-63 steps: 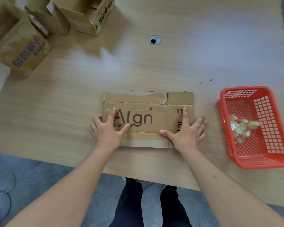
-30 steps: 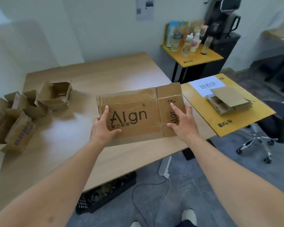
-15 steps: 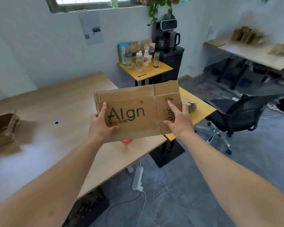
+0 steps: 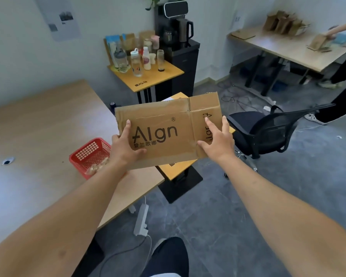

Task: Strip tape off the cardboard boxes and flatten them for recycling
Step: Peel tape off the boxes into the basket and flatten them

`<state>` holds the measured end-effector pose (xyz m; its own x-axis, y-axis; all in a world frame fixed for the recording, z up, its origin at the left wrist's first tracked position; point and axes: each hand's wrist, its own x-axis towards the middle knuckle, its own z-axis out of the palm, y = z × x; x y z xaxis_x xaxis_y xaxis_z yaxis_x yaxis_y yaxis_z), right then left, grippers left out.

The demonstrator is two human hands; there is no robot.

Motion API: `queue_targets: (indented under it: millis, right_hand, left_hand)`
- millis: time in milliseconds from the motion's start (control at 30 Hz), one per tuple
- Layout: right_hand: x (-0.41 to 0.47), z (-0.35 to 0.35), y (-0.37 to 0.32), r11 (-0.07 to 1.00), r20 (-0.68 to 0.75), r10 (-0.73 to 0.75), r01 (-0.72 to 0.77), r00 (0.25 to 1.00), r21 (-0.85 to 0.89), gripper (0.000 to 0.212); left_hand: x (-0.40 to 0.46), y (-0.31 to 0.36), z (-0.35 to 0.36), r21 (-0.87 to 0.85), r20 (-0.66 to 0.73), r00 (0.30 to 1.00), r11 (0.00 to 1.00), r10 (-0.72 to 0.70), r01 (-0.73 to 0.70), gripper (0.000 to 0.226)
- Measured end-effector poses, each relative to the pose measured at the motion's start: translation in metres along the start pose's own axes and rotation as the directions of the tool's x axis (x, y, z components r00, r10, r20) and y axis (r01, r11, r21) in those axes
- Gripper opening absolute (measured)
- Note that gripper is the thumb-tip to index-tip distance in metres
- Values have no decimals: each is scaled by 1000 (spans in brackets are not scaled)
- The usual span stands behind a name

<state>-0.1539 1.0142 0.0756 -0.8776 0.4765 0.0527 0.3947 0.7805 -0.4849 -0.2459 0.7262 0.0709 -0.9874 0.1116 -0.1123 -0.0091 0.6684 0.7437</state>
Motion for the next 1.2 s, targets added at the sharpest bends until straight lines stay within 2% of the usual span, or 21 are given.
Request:
queue_targets:
  millis: [433,667,833,1000,1200]
  right_hand:
    - [222,62,66,994,131,93,-84,987,-72,78]
    - [322,95,85,995,281,59,-34,958,-93,73]
    - [380,134,108,996,423,-2,37,906,-75,71]
    - [425,160,123,991,574,-67,123,816,-59,71]
    - [454,180,148,985,682,-99,167,725,-34,75]
  left_hand:
    - [190,22,135,19,95,980,985,-174,173,116]
    - [249,29,180,87,116,937,943,-331,322,116]
    - [264,28,212,93,96,874,878,-477,469,114]
    - [260,35,243,67,50,792,794,-608,605,111]
    - [265,38,273,28,31,740,741,-672,671,102]
